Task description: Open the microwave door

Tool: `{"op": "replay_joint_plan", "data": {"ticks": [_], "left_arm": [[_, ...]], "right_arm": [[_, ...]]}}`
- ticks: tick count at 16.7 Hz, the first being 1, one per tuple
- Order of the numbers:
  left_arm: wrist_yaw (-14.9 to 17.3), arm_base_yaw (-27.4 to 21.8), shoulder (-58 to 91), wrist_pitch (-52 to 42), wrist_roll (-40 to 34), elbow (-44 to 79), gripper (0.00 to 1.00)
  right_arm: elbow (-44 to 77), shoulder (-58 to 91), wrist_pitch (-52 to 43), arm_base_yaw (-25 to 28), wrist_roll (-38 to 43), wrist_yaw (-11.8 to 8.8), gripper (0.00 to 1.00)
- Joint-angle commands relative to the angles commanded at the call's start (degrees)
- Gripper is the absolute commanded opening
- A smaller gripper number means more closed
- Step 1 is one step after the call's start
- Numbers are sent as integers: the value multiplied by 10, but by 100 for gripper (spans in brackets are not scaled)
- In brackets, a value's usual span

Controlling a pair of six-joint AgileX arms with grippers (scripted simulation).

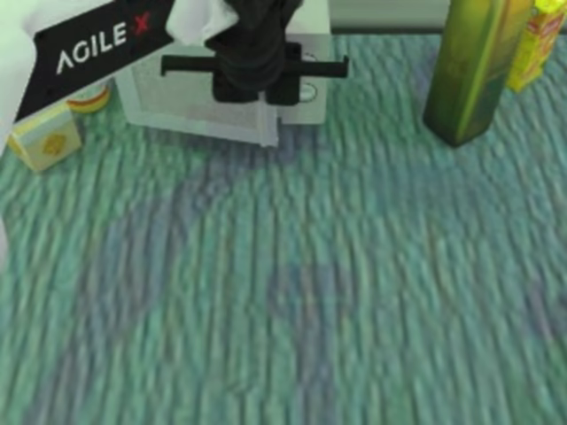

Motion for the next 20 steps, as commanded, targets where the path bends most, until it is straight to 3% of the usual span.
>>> {"op": "replay_joint_plan", "data": {"ticks": [8, 20], "left_arm": [[28, 12, -59, 42, 63, -83, 0], [29, 12, -60, 43, 64, -85, 0]], "right_arm": [[0, 0, 0, 0, 0, 0, 100], [0, 0, 0, 0, 0, 0, 100]]}}
